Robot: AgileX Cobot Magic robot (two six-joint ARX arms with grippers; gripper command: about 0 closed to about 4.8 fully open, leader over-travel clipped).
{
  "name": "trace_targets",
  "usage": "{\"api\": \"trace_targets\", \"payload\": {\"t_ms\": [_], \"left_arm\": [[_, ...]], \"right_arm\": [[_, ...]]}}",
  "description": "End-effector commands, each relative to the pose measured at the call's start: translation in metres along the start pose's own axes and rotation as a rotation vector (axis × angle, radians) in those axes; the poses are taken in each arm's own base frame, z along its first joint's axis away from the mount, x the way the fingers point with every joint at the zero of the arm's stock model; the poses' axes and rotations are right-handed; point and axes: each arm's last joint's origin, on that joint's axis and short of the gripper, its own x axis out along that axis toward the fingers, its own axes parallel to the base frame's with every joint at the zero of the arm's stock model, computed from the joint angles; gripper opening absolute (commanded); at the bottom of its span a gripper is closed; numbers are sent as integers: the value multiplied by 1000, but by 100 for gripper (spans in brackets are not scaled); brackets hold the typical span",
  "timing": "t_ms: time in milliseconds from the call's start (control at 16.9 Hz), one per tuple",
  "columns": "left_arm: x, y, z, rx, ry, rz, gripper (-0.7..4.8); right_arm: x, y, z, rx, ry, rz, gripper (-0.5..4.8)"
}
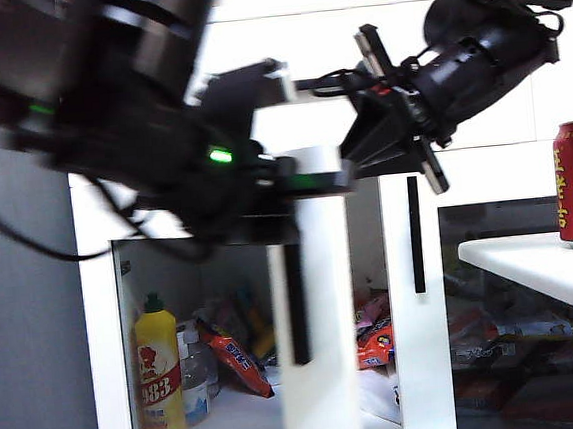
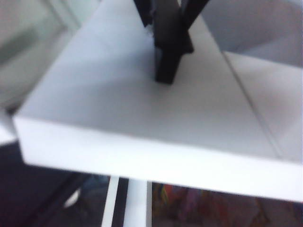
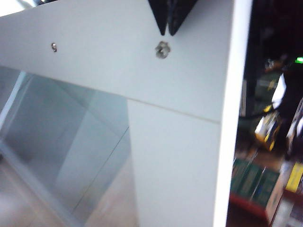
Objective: Open the left door of the white cabinet, pick up a can of beverage from the table on the right, place it inside the cabinet, and finally close the cabinet door.
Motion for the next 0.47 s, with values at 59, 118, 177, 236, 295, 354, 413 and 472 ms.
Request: {"api": "trace_targets", "payload": {"t_ms": [59, 118, 177, 236, 295, 354, 413, 472], "left_arm": [[-28, 18, 43, -133, -271, 117, -5], [-35, 21, 45, -108, -258, 129, -5], [-44, 25, 46, -100, -241, 130, -5], [-53, 29, 48, -94, -231, 130, -5], [-59, 31, 52, -95, -232, 130, -5], [-62, 32, 56, -105, -252, 129, -5], [-62, 32, 56, -107, -253, 128, -5], [-62, 32, 55, -104, -248, 129, -5]], "right_arm": [[20, 19, -3, -38, 50, 56, -8], [28, 27, -4, -47, 66, 85, -8], [34, 32, -6, -56, 80, 96, -8], [36, 34, -7, -58, 88, 102, -8], [39, 36, -8, -64, 95, 106, -8], [40, 38, -8, -69, 97, 116, -8], [40, 38, -8, -69, 98, 115, -8], [41, 38, -9, -69, 105, 118, -8]]}}
